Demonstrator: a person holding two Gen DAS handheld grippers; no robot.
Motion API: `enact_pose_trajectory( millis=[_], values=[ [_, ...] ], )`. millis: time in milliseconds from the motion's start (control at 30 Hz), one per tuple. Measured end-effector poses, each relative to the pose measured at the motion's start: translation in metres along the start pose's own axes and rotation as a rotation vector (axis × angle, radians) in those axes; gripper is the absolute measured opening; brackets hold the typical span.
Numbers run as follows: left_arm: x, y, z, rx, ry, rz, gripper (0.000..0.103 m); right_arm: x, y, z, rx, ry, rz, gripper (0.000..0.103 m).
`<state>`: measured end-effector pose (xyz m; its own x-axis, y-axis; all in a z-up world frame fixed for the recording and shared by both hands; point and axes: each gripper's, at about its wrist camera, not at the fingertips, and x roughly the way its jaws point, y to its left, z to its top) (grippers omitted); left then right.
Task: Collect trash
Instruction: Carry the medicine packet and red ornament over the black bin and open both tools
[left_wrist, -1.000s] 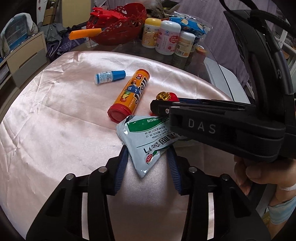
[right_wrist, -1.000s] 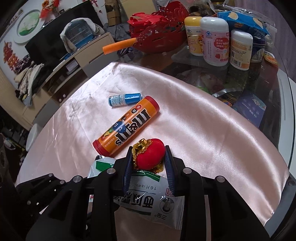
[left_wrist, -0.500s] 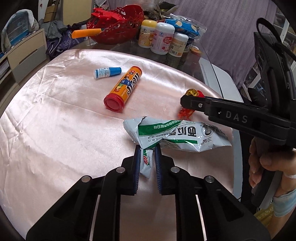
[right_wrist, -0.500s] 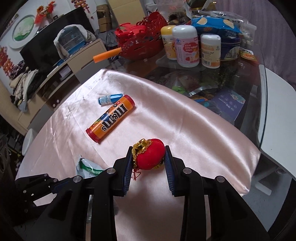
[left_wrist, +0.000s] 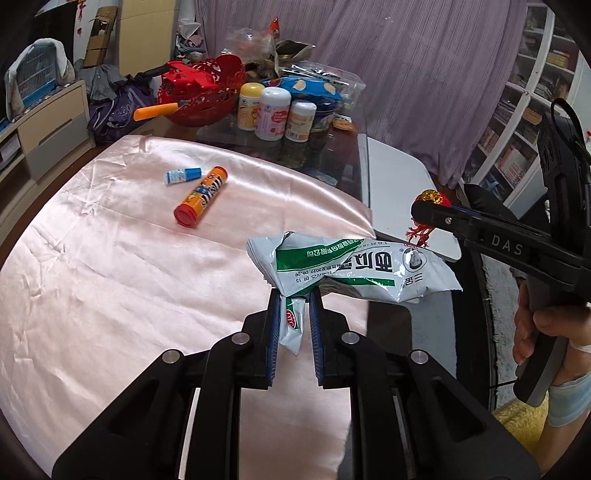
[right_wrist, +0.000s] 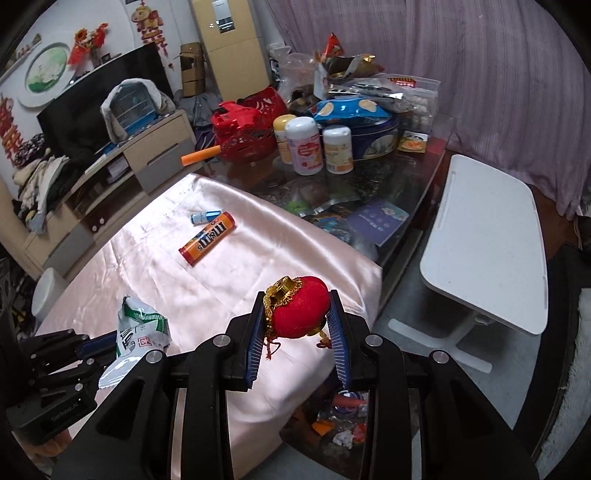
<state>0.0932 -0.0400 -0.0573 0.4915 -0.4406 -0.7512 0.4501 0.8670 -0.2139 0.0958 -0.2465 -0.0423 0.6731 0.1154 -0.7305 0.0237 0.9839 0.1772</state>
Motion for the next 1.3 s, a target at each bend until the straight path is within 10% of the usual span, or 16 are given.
enact_pose_trajectory(
  millis=[400,1300],
  values=[
    [0.022,-0.084,-0.034,0.089,0.084,-0.069,0.015,-0.048,-0.073,-0.072,0.098,0.04,-0.084,0.033],
    [0.165,-0.116,-0.066,0.119,0.369,-0.027,0.018,0.049,-0.123,-0.127,0.204,0.283,-0.067,0.033]
  ],
)
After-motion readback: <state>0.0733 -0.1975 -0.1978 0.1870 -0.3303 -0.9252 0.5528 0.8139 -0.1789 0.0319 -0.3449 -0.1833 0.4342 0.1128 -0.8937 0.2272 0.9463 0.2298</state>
